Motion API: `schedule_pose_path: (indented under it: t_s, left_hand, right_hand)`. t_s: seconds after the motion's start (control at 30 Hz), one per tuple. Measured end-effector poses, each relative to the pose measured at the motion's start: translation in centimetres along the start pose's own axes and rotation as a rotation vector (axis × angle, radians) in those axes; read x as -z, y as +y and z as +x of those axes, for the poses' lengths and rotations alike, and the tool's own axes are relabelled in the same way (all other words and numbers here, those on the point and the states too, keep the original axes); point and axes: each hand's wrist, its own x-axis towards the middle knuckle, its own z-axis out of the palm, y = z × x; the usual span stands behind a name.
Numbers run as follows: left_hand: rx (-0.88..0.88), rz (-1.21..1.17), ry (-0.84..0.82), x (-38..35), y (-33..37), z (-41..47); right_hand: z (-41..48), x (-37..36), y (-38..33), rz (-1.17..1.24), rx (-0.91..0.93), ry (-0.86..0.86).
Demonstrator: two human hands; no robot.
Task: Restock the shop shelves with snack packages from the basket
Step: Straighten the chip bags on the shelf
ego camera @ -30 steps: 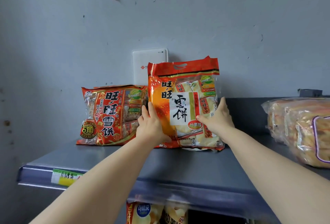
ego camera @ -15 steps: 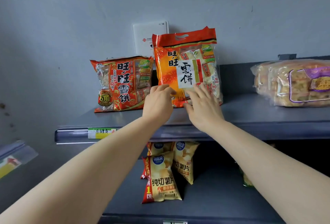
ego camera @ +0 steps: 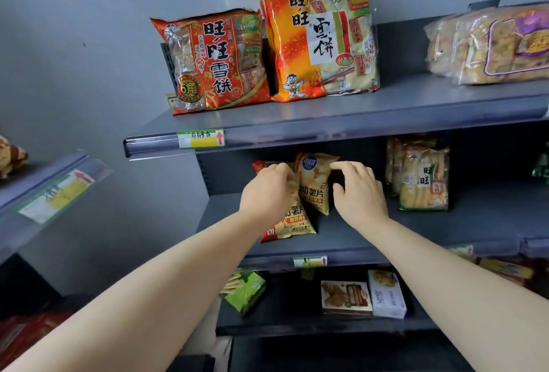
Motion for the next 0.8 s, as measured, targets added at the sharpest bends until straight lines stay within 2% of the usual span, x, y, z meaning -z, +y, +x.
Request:
schedule_pose_path:
  t_s: [0.13,0.27,0.43,0.63,0.8]
  left_hand:
    - [0.300,-0.096,-0.208,-3.5,-3.6,0.0]
    - [0.509,-0.240,-0.322,-6.6,-6.4,1.2]
    - [0.657,-0.349,-0.323,-9.8,-8.5,3.4]
    - [0.716,-0.415,-0.327,-12.7,-10.3,7.5]
    - [0.829,-0.576,-0.341,-15.0,-11.7,9.3]
  right_hand:
    - [-0.6,-3.4,1.6,0.042,-0.125,-0.206]
    - [0.7,-6.8,2.9,0.144,-0.163,-0.237]
    - [3.0,-10.8,4.2,0.195,-0.208,-0.302]
    - [6.6,-14.1,5.7,0.184,-0.276,-0.380]
    - [9.3,-16.3,7.2,0.320,-0.591,-0.310]
